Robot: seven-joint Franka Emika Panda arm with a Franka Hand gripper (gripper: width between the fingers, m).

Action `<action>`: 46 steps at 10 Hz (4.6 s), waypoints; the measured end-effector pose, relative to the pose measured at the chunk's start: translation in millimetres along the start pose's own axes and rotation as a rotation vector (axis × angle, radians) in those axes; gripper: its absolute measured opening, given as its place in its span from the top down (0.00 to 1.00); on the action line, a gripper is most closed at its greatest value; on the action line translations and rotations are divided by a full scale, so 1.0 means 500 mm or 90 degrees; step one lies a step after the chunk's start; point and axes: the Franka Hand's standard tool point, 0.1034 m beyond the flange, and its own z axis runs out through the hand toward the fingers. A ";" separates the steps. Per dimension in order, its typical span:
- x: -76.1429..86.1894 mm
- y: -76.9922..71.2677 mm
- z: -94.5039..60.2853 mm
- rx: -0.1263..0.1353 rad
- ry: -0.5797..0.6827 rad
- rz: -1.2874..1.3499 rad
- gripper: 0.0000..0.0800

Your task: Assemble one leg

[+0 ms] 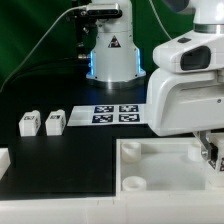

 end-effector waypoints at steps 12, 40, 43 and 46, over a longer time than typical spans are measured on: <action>0.003 0.019 0.005 0.020 -0.052 0.971 0.63; -0.003 0.034 0.009 0.022 -0.081 1.273 0.63; -0.004 0.037 0.008 0.022 -0.080 1.285 0.63; -0.006 0.037 0.009 0.018 -0.072 1.265 0.63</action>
Offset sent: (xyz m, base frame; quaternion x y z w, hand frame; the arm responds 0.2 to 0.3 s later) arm -0.0005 -0.0108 -0.0046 0.0280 0.0642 0.5303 0.8449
